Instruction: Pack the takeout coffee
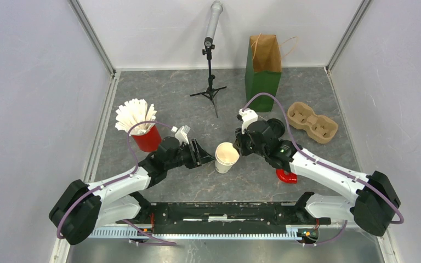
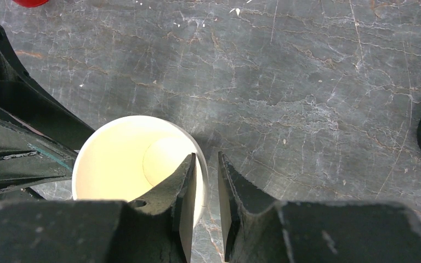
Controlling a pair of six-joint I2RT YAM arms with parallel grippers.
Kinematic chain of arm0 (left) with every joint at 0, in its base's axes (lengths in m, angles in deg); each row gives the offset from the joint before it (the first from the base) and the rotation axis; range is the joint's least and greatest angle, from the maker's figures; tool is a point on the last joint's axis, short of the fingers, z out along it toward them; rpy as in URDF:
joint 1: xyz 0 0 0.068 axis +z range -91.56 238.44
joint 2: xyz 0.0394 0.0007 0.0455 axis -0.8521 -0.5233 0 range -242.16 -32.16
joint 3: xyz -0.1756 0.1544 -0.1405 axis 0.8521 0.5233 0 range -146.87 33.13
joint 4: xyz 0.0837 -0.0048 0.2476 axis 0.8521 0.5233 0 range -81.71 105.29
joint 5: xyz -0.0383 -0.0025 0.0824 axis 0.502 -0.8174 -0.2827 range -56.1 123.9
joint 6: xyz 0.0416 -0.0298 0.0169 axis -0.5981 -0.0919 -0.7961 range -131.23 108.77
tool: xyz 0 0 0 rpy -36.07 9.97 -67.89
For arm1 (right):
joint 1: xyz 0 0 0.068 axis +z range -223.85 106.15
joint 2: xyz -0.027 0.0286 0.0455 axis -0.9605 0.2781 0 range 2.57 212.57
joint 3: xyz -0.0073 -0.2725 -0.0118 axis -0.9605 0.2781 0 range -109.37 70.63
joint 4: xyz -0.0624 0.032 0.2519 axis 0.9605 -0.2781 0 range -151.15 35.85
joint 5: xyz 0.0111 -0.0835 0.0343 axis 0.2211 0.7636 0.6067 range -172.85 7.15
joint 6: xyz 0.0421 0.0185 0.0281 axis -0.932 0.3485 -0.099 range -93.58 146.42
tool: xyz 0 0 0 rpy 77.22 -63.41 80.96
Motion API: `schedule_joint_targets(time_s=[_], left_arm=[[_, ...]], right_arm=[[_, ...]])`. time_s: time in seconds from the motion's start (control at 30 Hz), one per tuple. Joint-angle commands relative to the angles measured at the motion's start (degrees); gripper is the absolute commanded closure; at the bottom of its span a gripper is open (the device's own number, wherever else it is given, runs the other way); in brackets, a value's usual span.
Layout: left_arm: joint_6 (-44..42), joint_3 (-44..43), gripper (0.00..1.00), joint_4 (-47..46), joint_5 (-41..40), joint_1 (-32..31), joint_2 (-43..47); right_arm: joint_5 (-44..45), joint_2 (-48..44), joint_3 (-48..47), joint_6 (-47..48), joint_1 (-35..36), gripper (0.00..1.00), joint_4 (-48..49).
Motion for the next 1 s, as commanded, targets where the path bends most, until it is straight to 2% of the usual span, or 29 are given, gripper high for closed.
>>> schedule_joint_targets(time_s=[0.0,0.43,0.53,0.67,0.97], left_arm=[[1.2,0.3,0.43,-2.9,-0.4,-0.4,1.0],[1.2,0.2,0.43,-2.9,-0.6,-0.7,0.9],[1.2,0.2,0.43,-2.9,-0.6,-0.8,0.9],[1.9,0.5,0.43,-2.8,-0.9,-0.7,1.7],[3.9,2.2,0.38,-2.8,-2.5,-0.7,6.4]], right_arm=[[1.7,-0.1,-3.0,0.9,0.8,0.74,0.0],[2.7,1.6,-3.9,2.1,1.9,0.74,-0.7],[2.9,1.6,-3.8,2.3,1.9,0.83,-0.8],[2.5,0.7,-3.1,2.3,2.0,0.99,0.4],[0.8,-0.3,-2.0,0.8,2.0,1.0,2.1]])
